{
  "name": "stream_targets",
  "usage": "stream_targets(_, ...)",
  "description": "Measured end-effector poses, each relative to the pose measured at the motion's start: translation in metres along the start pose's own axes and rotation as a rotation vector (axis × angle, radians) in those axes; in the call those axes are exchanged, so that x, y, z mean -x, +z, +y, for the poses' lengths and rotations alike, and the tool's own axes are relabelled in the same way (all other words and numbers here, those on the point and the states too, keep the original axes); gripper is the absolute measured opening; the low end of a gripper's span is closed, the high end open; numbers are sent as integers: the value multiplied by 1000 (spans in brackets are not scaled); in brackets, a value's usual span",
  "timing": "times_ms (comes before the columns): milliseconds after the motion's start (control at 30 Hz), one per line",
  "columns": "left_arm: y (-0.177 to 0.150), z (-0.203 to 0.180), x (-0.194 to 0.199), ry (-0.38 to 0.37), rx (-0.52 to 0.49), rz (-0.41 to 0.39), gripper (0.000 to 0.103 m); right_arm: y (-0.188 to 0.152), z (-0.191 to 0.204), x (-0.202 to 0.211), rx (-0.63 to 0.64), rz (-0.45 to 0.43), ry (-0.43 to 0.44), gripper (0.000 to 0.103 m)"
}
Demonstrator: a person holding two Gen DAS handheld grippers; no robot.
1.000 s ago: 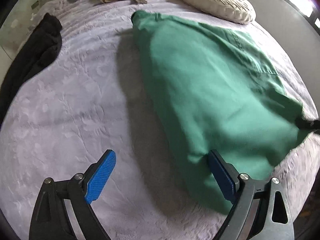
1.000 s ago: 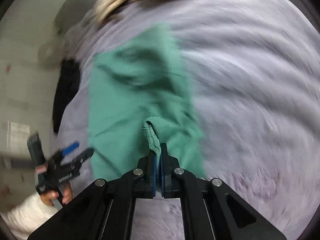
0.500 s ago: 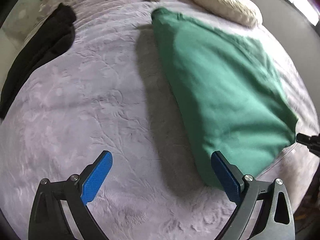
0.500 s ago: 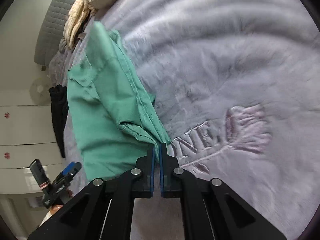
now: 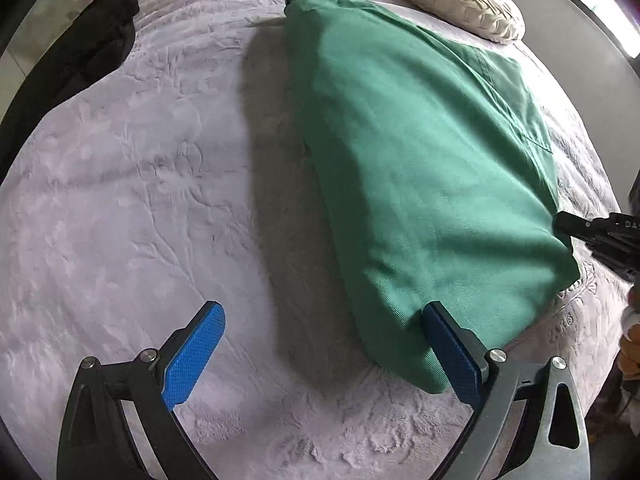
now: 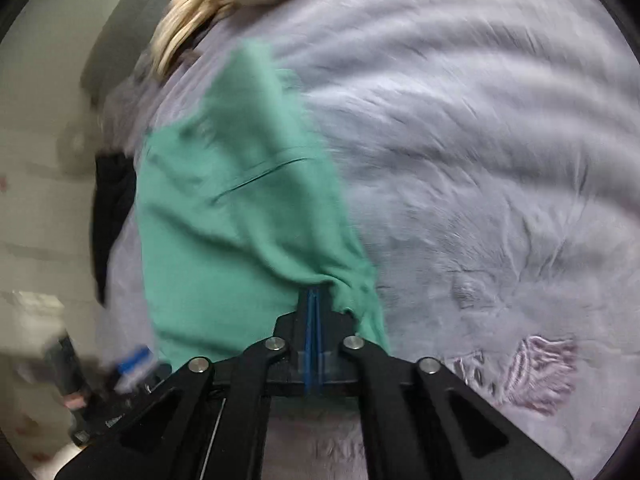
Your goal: Fold large clothes
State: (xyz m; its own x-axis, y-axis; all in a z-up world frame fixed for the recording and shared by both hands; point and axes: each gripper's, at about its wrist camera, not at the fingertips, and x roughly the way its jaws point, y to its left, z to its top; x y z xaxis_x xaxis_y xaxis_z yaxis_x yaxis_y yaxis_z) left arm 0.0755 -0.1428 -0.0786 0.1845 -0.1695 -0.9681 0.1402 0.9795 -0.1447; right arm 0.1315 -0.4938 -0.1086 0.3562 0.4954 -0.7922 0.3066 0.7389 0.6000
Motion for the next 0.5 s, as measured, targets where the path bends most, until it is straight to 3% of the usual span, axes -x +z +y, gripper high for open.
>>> stream_targets(100,0,-6,1,34,-23,-5,100,-4,-7,3,-21,3,36,0)
stream_targets(500,-1,-13,10,111,39,20,100,-22,-9,31,2,136,-21,3)
